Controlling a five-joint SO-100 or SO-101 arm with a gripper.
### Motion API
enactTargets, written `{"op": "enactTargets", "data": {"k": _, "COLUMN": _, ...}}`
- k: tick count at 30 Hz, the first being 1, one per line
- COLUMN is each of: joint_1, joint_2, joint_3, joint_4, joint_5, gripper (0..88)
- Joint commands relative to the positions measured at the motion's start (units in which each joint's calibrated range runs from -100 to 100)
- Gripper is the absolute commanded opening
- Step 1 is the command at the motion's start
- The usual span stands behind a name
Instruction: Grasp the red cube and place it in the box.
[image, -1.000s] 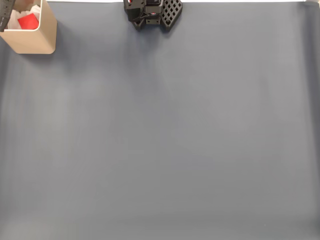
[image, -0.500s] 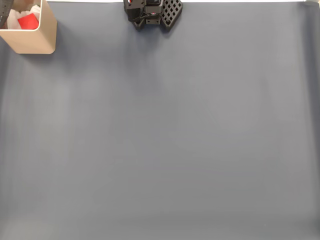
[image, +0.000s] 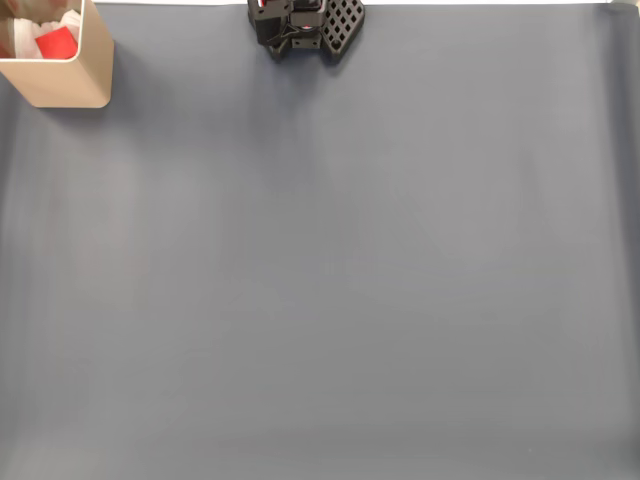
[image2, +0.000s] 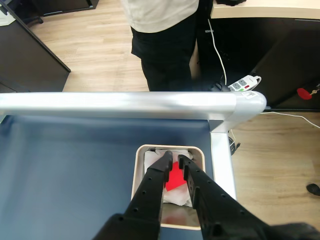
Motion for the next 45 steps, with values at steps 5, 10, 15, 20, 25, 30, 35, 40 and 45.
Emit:
{"op": "enactTargets", "data": {"k": 5, "joint_1": -8.51, "joint_2": -1.54, "joint_3": -5.37, "joint_4": 0.47, "joint_5": 0.24, "gripper": 0.0}}
{"op": "enactTargets", "data": {"k": 10, "joint_1": -16.47, "joint_2": -2.58, "joint_3": -5.55, "joint_4": 0.97, "joint_5": 1.27, "gripper": 0.0}}
{"op": "enactTargets", "data": {"k": 15, "joint_1": -25.7, "joint_2": -4.05, "joint_3": -5.0, "joint_4": 1.87, "joint_5": 2.05, "gripper": 0.0}}
{"op": "enactTargets", "data": {"k": 20, "joint_1": -36.36, "joint_2": -7.08, "joint_3": -2.54, "joint_4": 2.19, "joint_5": 2.64, "gripper": 0.0}}
{"op": "enactTargets", "data": {"k": 25, "joint_1": -47.15, "joint_2": -12.46, "joint_3": 3.48, "joint_4": 2.28, "joint_5": 3.22, "gripper": 0.0}}
{"op": "enactTargets", "data": {"k": 30, "joint_1": -56.03, "joint_2": -18.26, "joint_3": 11.24, "joint_4": 2.28, "joint_5": 3.22, "gripper": 0.0}}
{"op": "enactTargets", "data": {"k": 35, "joint_1": -61.07, "joint_2": -23.29, "joint_3": 19.18, "joint_4": 1.87, "joint_5": 2.93, "gripper": 0.0}}
{"op": "enactTargets", "data": {"k": 40, "joint_1": -63.49, "joint_2": -27.53, "joint_3": 25.47, "joint_4": 1.38, "joint_5": 2.59, "gripper": 0.0}}
{"op": "enactTargets", "data": {"k": 45, "joint_1": -65.55, "joint_2": -32.65, "joint_3": 31.68, "joint_4": 1.46, "joint_5": 2.49, "gripper": 0.0}}
